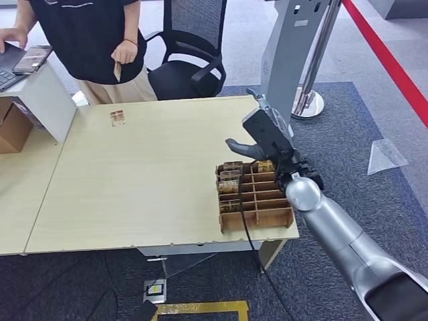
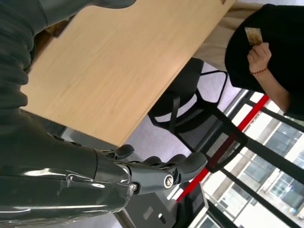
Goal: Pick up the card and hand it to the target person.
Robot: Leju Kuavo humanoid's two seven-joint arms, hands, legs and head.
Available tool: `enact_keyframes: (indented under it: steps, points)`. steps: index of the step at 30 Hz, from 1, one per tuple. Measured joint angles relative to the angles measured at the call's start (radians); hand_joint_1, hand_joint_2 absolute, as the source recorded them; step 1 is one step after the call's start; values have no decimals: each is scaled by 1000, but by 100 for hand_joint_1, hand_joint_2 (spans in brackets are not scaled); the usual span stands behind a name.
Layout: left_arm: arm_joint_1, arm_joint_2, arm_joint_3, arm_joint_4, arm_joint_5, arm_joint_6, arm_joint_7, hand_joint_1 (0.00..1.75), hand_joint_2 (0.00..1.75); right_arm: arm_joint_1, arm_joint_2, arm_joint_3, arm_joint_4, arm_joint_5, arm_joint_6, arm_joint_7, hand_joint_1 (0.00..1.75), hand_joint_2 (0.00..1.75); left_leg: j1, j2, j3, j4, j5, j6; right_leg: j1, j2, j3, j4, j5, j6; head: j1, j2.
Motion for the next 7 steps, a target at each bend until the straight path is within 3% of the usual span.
enact_keyframes:
  steps: [4, 7]
  points:
    - [14, 5, 0, 0, 22, 2, -20, 0, 175, 100, -138, -47, -292, 68, 98, 161, 0, 175, 0, 0, 0, 0, 0, 0, -1, 0, 0, -1, 0, 0, 0, 0]
    - [24, 8, 0, 0, 31, 4, -25, 0, 175, 146, -229, -106, -465, 55, 129, 229, 0, 175, 0, 0, 0, 1, -1, 1, -1, 0, 0, -1, 0, 0, 0, 0]
